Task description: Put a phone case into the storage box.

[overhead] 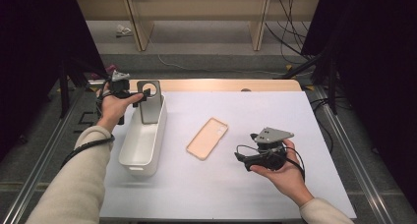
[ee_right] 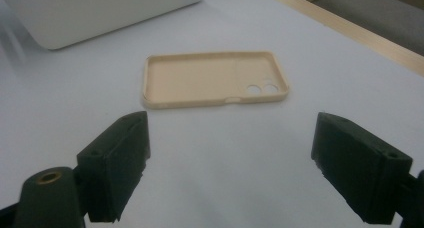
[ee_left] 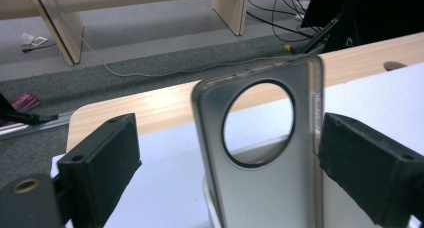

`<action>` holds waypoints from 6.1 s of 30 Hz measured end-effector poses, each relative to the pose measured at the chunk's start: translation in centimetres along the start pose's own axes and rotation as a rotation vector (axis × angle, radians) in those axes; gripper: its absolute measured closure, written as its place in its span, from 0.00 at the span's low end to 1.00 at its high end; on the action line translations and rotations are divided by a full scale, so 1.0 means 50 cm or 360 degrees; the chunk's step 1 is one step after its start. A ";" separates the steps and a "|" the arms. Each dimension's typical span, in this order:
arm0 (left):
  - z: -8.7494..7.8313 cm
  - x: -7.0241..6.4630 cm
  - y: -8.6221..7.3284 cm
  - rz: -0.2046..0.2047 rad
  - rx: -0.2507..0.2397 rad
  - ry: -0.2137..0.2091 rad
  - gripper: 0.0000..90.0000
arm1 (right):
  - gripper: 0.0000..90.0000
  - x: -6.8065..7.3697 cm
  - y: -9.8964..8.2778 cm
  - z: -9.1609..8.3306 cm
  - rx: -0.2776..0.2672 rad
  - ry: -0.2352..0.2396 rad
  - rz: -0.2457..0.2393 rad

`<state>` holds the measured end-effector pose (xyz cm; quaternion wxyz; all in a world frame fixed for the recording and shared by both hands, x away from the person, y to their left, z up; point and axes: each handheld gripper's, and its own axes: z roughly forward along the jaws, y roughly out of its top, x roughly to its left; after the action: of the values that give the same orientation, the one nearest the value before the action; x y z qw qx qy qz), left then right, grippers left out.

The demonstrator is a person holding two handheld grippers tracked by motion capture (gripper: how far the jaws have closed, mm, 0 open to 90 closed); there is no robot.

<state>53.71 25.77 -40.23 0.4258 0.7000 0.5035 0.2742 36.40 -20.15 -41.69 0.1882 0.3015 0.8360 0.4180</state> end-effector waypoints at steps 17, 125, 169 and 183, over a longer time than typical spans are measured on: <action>-0.103 -0.049 -0.026 0.0069 -0.0091 -0.0108 0.00 | 0.18 0.000 0.000 0.002 0.0005 0.0005 0.0003; -0.263 -0.240 -0.204 0.0240 -0.0197 -0.0333 0.11 | 1.00 0.063 0.087 0.294 0.0647 0.0274 -0.0001; -0.260 -0.244 -0.207 0.0246 -0.0184 -0.0349 0.12 | 1.00 0.015 0.072 0.246 0.0947 0.0223 -0.0058; -0.259 -0.244 -0.207 0.0255 -0.0185 -0.0350 0.12 | 1.00 0.008 0.070 0.243 0.0965 0.0221 -0.0066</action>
<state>34.09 19.80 -42.41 0.4949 0.7380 0.3796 0.2576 44.22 -11.13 -45.90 0.0405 0.2974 0.9394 0.1653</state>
